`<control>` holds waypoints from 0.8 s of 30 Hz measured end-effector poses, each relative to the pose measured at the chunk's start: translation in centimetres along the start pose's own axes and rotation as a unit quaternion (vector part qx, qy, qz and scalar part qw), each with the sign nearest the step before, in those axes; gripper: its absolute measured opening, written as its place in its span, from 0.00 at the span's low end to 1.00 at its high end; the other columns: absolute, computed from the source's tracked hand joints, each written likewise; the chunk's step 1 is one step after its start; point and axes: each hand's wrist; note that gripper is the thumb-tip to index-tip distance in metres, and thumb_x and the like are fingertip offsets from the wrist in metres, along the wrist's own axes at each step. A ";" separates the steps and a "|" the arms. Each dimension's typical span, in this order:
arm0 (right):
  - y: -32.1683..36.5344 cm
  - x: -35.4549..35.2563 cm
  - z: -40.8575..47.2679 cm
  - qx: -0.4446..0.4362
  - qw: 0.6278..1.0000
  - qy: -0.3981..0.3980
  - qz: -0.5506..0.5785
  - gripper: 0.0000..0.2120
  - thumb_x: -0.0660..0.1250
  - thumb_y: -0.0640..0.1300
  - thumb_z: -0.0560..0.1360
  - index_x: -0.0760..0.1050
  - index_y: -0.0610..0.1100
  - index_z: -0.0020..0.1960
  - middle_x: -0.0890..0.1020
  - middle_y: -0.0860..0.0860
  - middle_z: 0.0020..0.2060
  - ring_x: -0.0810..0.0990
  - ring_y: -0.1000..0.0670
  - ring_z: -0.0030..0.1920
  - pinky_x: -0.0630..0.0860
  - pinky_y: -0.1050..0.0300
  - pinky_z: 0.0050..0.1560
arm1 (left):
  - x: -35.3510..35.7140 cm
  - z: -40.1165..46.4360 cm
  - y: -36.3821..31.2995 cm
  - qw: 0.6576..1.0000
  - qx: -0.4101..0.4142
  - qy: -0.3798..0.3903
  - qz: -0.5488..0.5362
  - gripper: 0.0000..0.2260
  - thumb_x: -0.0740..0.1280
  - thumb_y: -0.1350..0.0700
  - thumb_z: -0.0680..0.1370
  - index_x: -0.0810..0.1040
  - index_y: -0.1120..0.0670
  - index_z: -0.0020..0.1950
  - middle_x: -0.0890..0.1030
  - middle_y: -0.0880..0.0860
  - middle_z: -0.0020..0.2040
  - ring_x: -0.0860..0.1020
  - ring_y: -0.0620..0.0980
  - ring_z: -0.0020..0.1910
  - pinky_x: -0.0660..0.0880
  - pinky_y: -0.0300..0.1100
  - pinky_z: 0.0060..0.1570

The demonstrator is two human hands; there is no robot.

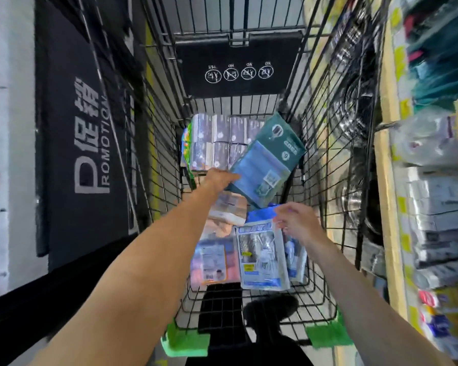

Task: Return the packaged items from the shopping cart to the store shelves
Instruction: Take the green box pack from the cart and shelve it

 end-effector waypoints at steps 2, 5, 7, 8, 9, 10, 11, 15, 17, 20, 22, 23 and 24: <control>-0.3 0.1 1.0 0.012 1.000 -0.001 0.017 0.04 0.68 0.40 0.78 0.78 0.39 0.47 0.81 0.43 0.38 0.78 0.54 0.29 0.71 0.66 0.29 | 1.7 1.0 0.7 1.000 -0.011 0.003 0.020 0.10 0.77 0.62 0.70 0.78 0.62 0.44 0.85 0.56 0.41 0.81 0.56 0.41 0.82 0.44 0.41; -0.7 -0.2 1.1 0.013 1.000 -0.012 0.012 0.02 0.68 0.39 0.78 0.77 0.40 0.49 0.82 0.44 0.41 0.80 0.57 0.29 0.72 0.69 0.27 | 3.6 0.3 1.1 0.995 0.011 -0.026 0.096 0.18 0.79 0.53 0.67 0.79 0.59 0.50 0.83 0.55 0.43 0.81 0.54 0.41 0.81 0.46 0.40; -1.0 -0.5 1.0 0.008 0.999 -0.033 0.016 0.00 0.69 0.40 0.76 0.79 0.44 0.47 0.84 0.43 0.44 0.83 0.54 0.33 0.75 0.62 0.35 | 4.2 -0.2 1.3 0.996 0.034 -0.020 0.078 0.16 0.78 0.54 0.65 0.80 0.56 0.49 0.84 0.54 0.45 0.83 0.54 0.42 0.82 0.50 0.45; -1.1 -0.6 0.9 0.003 0.999 -0.049 0.001 0.02 0.70 0.41 0.75 0.79 0.45 0.48 0.85 0.42 0.45 0.84 0.50 0.38 0.77 0.56 0.39 | 4.3 -1.0 1.3 0.997 0.047 -0.018 0.052 0.13 0.77 0.56 0.65 0.80 0.55 0.46 0.84 0.54 0.44 0.83 0.55 0.42 0.82 0.53 0.45; -1.1 -0.7 1.0 -0.002 0.998 -0.064 -0.005 0.05 0.71 0.42 0.74 0.80 0.46 0.50 0.85 0.43 0.46 0.85 0.47 0.42 0.79 0.51 0.44 | 4.4 -1.2 1.4 0.997 0.065 -0.023 0.035 0.11 0.76 0.57 0.65 0.78 0.54 0.44 0.84 0.55 0.43 0.83 0.55 0.41 0.83 0.56 0.45; -0.8 -0.7 0.9 -0.003 0.997 -0.075 0.000 0.08 0.71 0.43 0.74 0.80 0.45 0.53 0.85 0.43 0.47 0.85 0.45 0.46 0.79 0.48 0.49 | 4.2 -1.9 1.1 0.995 0.088 -0.029 0.035 0.11 0.75 0.57 0.64 0.78 0.54 0.43 0.84 0.56 0.42 0.83 0.56 0.40 0.82 0.57 0.44; -0.5 -0.7 0.8 -0.008 0.996 -0.084 0.010 0.11 0.72 0.44 0.75 0.79 0.44 0.56 0.84 0.45 0.49 0.84 0.45 0.49 0.80 0.49 0.50 | 4.0 -2.2 1.0 0.993 0.112 -0.030 0.036 0.12 0.75 0.55 0.62 0.78 0.54 0.42 0.85 0.56 0.42 0.84 0.57 0.41 0.82 0.57 0.43; 0.8 -0.8 0.5 -0.058 0.987 -0.140 0.052 0.18 0.72 0.45 0.75 0.74 0.43 0.62 0.80 0.50 0.55 0.80 0.54 0.49 0.78 0.56 0.48 | 1.1 -4.6 -1.5 0.985 0.153 -0.001 0.079 0.12 0.77 0.53 0.60 0.81 0.55 0.41 0.86 0.56 0.41 0.85 0.58 0.40 0.82 0.59 0.40; 1.0 -1.1 0.7 -0.075 0.985 -0.140 0.070 0.22 0.74 0.45 0.74 0.70 0.44 0.63 0.77 0.54 0.58 0.77 0.57 0.55 0.74 0.64 0.55 | -1.2 -5.9 -3.1 0.972 0.174 0.059 0.147 0.12 0.79 0.55 0.64 0.81 0.55 0.43 0.85 0.56 0.43 0.84 0.59 0.42 0.83 0.56 0.44; 1.6 -1.9 1.1 -0.081 0.989 -0.113 0.058 0.37 0.78 0.49 0.69 0.65 0.48 0.74 0.70 0.53 0.71 0.69 0.53 0.70 0.67 0.52 0.70 | -5.1 -7.7 -5.7 0.927 0.207 0.126 0.286 0.20 0.80 0.52 0.67 0.81 0.54 0.56 0.81 0.51 0.56 0.79 0.51 0.57 0.72 0.42 0.58; 2.1 -2.4 1.2 -0.088 0.992 -0.078 0.055 0.40 0.79 0.48 0.67 0.64 0.50 0.74 0.71 0.53 0.72 0.69 0.53 0.71 0.65 0.49 0.72 | -7.1 -8.7 -7.2 0.911 0.219 0.150 0.315 0.27 0.82 0.50 0.64 0.80 0.57 0.60 0.80 0.46 0.55 0.78 0.45 0.56 0.69 0.38 0.56; 2.2 -2.7 1.3 -0.089 0.992 -0.054 0.067 0.40 0.80 0.46 0.66 0.65 0.49 0.73 0.74 0.53 0.69 0.72 0.53 0.69 0.68 0.49 0.70 | -7.9 -9.2 -7.8 0.909 0.234 0.171 0.298 0.26 0.82 0.51 0.62 0.81 0.60 0.55 0.80 0.47 0.47 0.79 0.43 0.46 0.71 0.37 0.48; 2.4 -2.9 1.2 -0.081 0.993 -0.030 0.085 0.39 0.79 0.44 0.66 0.66 0.48 0.72 0.79 0.53 0.65 0.76 0.54 0.65 0.72 0.50 0.65 | -8.4 -9.6 -8.3 0.909 0.247 0.195 0.271 0.25 0.82 0.53 0.62 0.79 0.66 0.50 0.77 0.48 0.37 0.75 0.42 0.35 0.68 0.36 0.37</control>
Point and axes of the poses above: each hand's wrist, its own z-axis towards the middle knuckle, its own x-axis out of the palm, y = z × x
